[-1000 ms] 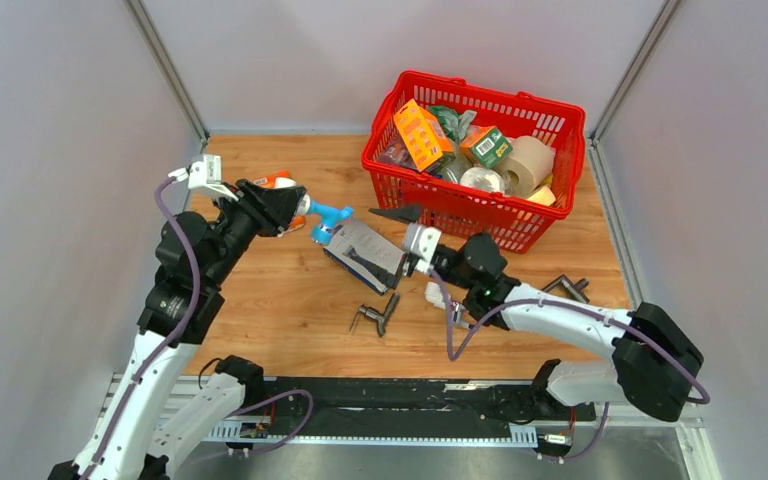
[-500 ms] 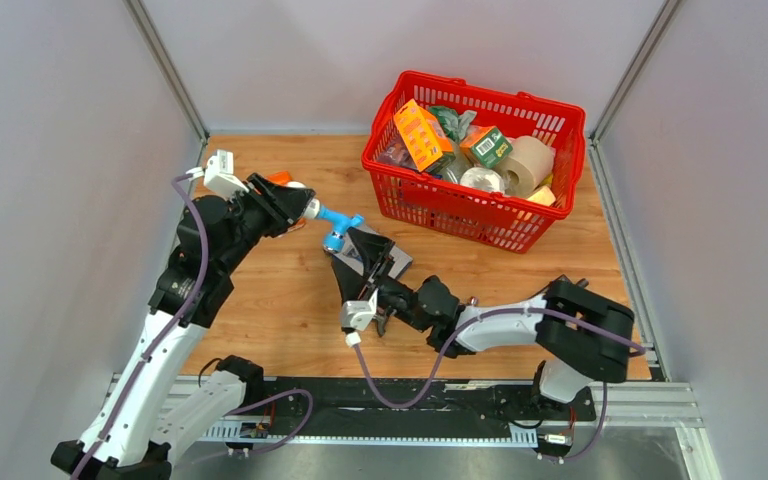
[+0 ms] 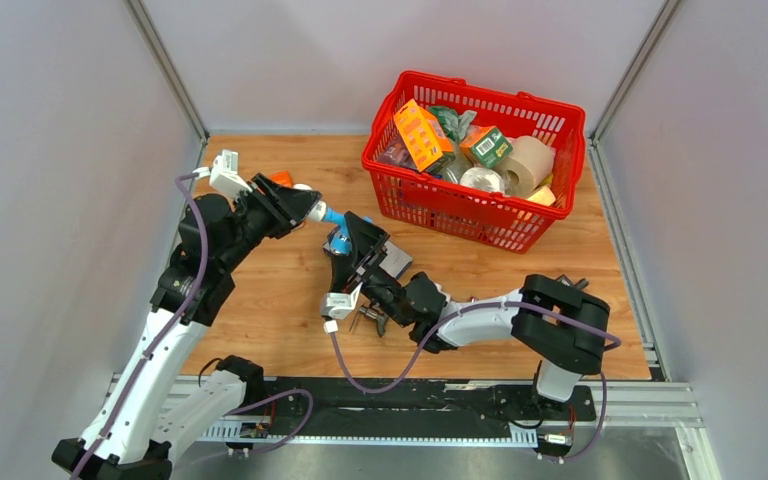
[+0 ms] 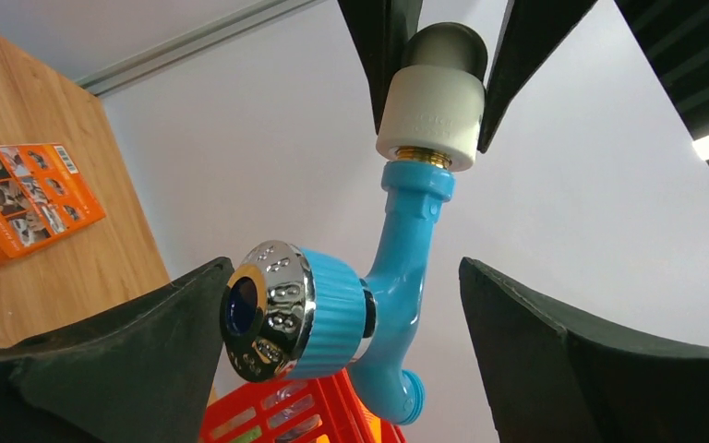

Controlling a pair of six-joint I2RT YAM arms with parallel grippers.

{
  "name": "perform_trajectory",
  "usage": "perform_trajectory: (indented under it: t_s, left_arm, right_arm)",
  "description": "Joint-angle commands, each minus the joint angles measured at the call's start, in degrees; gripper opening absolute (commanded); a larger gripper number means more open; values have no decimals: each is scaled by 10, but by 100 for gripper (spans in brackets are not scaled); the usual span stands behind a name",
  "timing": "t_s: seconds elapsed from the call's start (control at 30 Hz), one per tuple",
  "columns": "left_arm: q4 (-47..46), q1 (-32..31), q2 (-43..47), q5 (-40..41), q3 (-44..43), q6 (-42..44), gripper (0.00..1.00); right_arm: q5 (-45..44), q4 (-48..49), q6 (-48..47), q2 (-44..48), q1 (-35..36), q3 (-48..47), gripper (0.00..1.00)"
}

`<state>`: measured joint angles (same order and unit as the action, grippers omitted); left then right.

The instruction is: Install the water faucets

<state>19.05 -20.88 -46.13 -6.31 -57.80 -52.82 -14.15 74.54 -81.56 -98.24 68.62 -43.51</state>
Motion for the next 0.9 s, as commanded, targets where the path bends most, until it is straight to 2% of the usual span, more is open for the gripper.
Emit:
perform_trajectory:
  t_s: [0.0,0.07,0.17,0.27,0.3,0.37,0.43,0.53,0.7,0.87]
  left_arm:
    - [-33,1,7,-26,-4,-11,0]
    - [-34,1,9,-28,-5,0,0]
    - [-40,1,14,-30,-8,33,0]
    - [-66,1,20,-42,-6,86,0]
    - [-71,1,20,-55,-5,98,0]
    - [-93,1,24,-86,0,151,0]
    - [-114,1,31,-106,10,205,0]
    - [-134,1,46,-146,29,289,0]
    - [-130,1,54,-265,46,379,0]
    - [-115,1,54,-392,52,427,0]
  right_arm:
    - [-19,108,-27,-12,2,-23,94]
    - [-10,104,-5,-3,1,-15,85]
    - [8,90,45,20,1,2,56]
    - [34,33,109,58,-1,12,33]
    - [51,-5,139,76,-2,12,28]
    - [108,-115,223,123,-11,4,21]
    - [204,-257,342,165,-37,-22,13]
    - [363,-344,507,196,-105,-65,2]
    - [574,-392,715,202,-199,-107,1]
    - [703,-423,870,177,-269,-145,6]
